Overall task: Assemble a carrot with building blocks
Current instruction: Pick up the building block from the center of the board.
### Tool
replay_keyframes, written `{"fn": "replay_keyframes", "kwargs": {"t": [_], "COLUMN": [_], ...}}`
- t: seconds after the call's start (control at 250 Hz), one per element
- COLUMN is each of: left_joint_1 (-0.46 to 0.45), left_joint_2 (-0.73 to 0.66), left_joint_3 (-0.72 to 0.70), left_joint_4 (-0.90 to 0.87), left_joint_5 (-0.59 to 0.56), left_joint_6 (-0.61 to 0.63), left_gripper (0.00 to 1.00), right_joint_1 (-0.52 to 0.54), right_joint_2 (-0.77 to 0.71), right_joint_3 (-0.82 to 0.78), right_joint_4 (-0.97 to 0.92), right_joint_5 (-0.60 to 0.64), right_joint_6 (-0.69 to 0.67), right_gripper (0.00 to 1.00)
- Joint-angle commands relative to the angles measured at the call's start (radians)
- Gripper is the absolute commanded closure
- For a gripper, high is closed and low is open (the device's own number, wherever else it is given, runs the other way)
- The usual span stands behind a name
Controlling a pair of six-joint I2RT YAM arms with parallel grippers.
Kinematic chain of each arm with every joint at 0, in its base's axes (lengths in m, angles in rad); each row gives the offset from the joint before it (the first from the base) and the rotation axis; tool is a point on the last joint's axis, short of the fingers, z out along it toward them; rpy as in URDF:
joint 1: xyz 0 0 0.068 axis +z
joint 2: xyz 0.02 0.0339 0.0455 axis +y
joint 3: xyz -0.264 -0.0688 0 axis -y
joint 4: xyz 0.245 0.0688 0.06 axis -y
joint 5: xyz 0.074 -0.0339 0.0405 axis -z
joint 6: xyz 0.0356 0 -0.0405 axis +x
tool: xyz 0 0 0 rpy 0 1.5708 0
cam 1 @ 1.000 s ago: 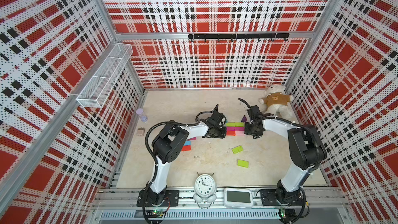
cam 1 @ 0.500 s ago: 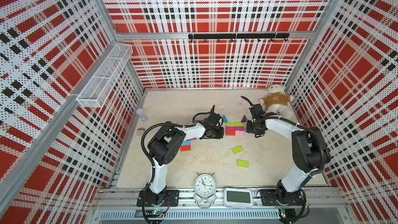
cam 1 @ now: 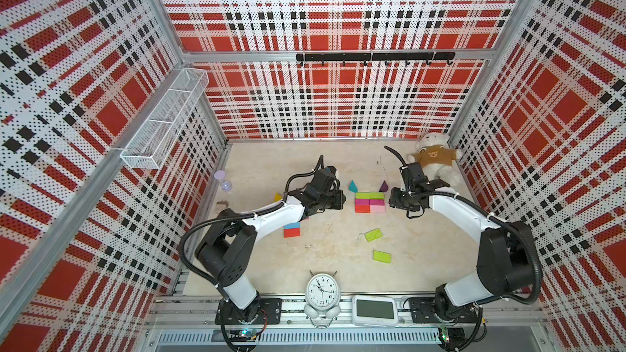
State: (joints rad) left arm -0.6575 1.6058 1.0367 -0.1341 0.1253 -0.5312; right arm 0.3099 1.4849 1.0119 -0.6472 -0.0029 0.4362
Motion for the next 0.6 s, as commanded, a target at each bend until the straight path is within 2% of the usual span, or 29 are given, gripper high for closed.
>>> {"fn": "replay_keyframes", "kwargs": {"t": [0.0, 0.18, 0.38, 0.596], "left_joint_1": [0.023, 0.07, 0.128, 0.135], "left_joint_2": [-0.114, -0.255, -0.377, -0.462], "left_joint_3": [-0.056, -0.141, -0.242, -0.304], "left_joint_4": [0.053, 0.051, 0.049, 0.024], "left_joint_5": [-0.042, 0.012, 0.088, 0.108], "left_joint_6": [0.024, 0.076, 0.087, 0.08], "left_gripper": [0.66, 0.53, 0.51, 0.51], "right_joint_1": [0.069, 0.187, 0.32, 0.366], "right_joint_2": [-0.062, -0.05, 0.019, 0.046], "right_joint_3": [-0.032, -0.052, -0.042, -0.082], "right_joint_4": [-0.015, -0.014, -0.027, -0.002], "right_joint_5": [0.018, 0.044, 0.119, 0.112], "right_joint_6": [-0.041, -0.026, -0.083, -0.138], "right_gripper": [0.45, 0.39, 0.3, 0.22]}}
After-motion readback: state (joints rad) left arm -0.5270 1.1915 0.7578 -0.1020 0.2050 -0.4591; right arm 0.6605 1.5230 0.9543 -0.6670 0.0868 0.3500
